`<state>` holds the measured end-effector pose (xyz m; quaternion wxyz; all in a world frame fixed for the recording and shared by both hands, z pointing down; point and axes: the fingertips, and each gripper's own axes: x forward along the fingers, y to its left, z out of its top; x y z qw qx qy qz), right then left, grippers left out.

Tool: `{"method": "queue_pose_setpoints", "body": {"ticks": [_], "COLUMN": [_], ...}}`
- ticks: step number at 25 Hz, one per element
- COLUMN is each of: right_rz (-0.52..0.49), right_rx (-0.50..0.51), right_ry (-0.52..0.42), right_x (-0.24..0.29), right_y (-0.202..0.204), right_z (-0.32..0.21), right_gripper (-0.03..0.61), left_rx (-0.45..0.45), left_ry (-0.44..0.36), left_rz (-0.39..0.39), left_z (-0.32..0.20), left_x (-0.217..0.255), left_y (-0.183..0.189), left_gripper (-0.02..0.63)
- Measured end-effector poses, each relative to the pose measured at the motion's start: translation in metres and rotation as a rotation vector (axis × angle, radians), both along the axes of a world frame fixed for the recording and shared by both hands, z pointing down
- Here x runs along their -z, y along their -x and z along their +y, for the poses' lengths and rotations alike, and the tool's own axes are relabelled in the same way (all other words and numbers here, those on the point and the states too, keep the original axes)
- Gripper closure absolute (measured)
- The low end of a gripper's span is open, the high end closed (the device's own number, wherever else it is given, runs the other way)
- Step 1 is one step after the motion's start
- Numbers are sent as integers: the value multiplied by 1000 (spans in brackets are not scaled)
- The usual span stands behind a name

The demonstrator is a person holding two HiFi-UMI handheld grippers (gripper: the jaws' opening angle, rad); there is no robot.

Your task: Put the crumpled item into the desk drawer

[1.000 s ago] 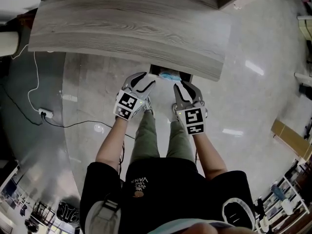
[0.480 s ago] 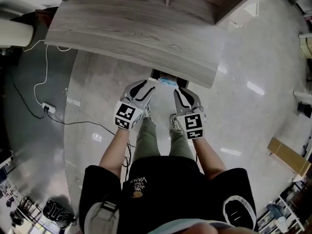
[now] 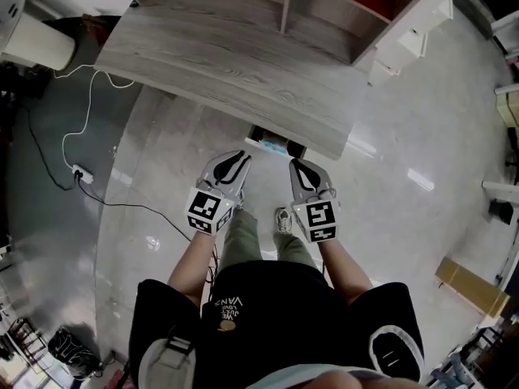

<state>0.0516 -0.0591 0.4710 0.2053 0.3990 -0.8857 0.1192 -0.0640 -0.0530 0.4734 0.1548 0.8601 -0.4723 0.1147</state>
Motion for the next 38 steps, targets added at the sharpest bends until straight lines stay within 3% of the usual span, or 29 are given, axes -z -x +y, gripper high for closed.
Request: {"method": "queue_pose_setpoints", "body": {"ticks": [21, 38], "right_rz": [-94, -163], "right_rx": [122, 209], "right_ry": [-106, -175], "right_x": [75, 136], "right_y": [-33, -31], "right_z": [49, 83], "right_gripper": [577, 577], "left_rx": [173, 279], "left_ry": [-112, -214], "left_rz": [17, 10], "left_z": [65, 130], "left_x": [76, 141], "left_y": [-31, -15], "left_gripper": [561, 561]}}
